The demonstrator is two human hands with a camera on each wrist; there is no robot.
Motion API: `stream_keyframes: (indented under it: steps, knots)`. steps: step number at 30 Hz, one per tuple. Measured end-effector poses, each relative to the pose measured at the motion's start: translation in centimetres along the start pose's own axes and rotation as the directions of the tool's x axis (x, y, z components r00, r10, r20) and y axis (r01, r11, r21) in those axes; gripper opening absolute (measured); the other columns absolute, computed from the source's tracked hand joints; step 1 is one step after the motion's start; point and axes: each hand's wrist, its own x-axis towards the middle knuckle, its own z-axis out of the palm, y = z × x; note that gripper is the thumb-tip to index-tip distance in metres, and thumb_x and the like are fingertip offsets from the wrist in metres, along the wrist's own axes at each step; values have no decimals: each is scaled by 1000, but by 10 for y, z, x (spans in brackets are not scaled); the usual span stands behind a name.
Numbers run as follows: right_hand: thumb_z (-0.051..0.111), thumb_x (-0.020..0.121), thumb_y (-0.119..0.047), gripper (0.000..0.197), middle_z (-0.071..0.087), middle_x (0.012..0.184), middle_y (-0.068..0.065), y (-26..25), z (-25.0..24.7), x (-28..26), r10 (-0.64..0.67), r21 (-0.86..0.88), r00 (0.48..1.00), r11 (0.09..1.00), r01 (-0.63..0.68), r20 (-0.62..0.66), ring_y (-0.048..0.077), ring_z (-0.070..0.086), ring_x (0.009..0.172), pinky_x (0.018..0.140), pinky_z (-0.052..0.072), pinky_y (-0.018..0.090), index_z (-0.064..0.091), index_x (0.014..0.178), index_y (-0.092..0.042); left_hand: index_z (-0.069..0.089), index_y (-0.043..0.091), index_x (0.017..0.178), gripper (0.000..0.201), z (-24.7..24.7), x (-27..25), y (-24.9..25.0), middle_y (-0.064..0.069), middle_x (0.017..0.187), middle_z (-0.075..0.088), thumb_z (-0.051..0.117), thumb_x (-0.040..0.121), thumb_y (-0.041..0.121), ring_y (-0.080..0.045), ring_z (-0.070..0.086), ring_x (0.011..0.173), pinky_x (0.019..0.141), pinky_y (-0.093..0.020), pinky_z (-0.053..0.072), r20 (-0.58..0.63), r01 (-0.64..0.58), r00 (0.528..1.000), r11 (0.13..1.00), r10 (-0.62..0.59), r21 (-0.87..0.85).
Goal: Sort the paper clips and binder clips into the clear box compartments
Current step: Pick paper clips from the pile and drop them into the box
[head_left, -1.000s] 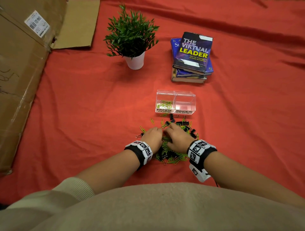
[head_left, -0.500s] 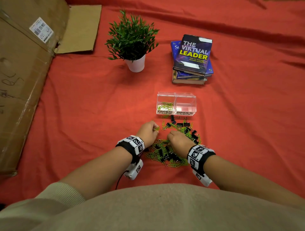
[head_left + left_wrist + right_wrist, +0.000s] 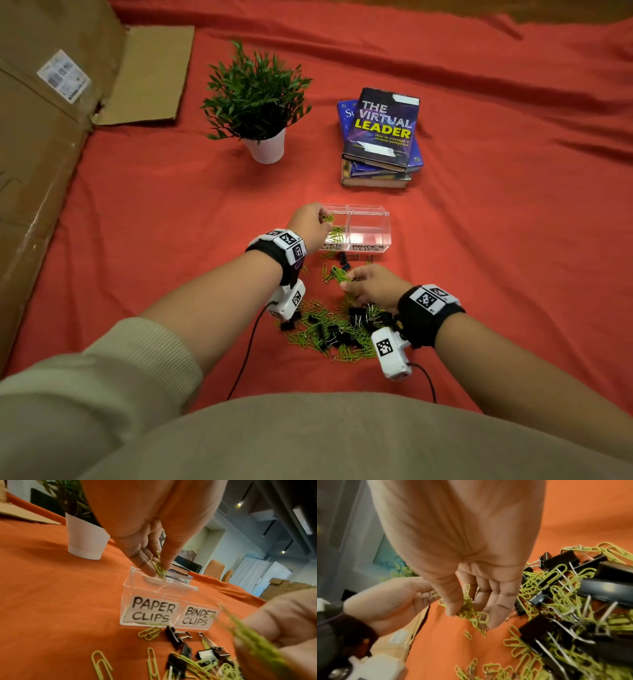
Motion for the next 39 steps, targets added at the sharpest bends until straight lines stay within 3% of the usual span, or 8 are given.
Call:
stream_keyframes:
  steps: [7, 10, 15, 22, 26, 30, 35, 39]
  knots:
    - [54, 92, -6, 12, 52, 76, 3, -35, -23, -8, -34, 290, 998, 957, 17, 53, 13, 52, 69, 72, 52, 30, 55, 80, -6, 62, 9, 109, 21, 8, 15, -1, -9, 112, 63, 58, 89, 7, -24, 60, 102, 88, -31, 48, 83, -97, 993, 977, 82, 188]
    - [54, 92, -7, 9, 54, 79, 4, -55, -34, 1, -79, 298, 997, 952, 68, 25, 14, 54, 70, 75, 52, 32, 56, 83, -7, 62, 9, 109, 22, 4, 5, -7, -4, 111, 58, 56, 89, 5, -16, 55, 100, 92, -26, 44, -12, -161, 986, 974, 165, 157]
    - [56, 93, -13, 16, 57, 74, 5, -85, -39, 42, -184, 1, 973, 983, 186, -142, 19, 56, 71, 76, 54, 37, 58, 78, -11, 61, 15, 92, 12, 8, -32, -39, 2, 97, 53, 55, 87, 7, -15, 54, 87, 82, -27, 48, -192, -62, 979, 997, 70, 50]
    - [52, 94, -12, 17, 58, 104, 18, -93, -8, 79, -392, -762, 898, 639, 108, -202, 29, 55, 92, 74, 38, 30, 57, 102, 2, 58, 17, 123, 38, 31, -64, -95, -2, 117, 51, 51, 88, 6, -22, 50, 110, 90, -36, 49, 116, -158, 985, 918, 124, 363]
    - [50, 90, -5, 24, 52, 114, 16, -82, -3, 80, -427, -834, 891, 540, 115, -154, 34, 54, 104, 90, 46, 39, 55, 112, 1, 56, 12, 125, 36, 30, -59, -94, -7, 115, 50, 49, 89, 5, -27, 51, 109, 86, -42, 49, 150, -205, 977, 874, 153, 441]
    - [47, 88, -5, 26, 58, 110, 15, -69, 3, 58, -581, -835, 799, 509, 208, -155, 31, 58, 100, 87, 50, 41, 60, 110, -2, 55, 5, 101, 14, 28, -59, -88, -11, 102, 50, 48, 89, 7, -32, 56, 93, 70, -42, 47, 155, -209, 977, 820, 149, 532]
    - [47, 91, -9, 20, 60, 110, 12, -10, 16, 42, -373, -875, 920, 477, 79, -120, 28, 61, 93, 84, 54, 39, 61, 104, -4, 49, 3, 103, 14, 31, -63, -86, -14, 107, 48, 45, 90, 3, -33, 50, 102, 78, -43, 44, 180, -212, 975, 779, 129, 591]
    - [53, 90, -9, 28, 53, 120, 10, 15, 14, 41, -389, -851, 901, 524, 43, -193, 28, 52, 110, 92, 48, 39, 53, 118, -5, 52, 3, 102, 14, 26, -64, -79, -13, 104, 55, 41, 94, 8, -30, 54, 96, 77, -36, 42, 107, -114, 991, 918, 79, 381]
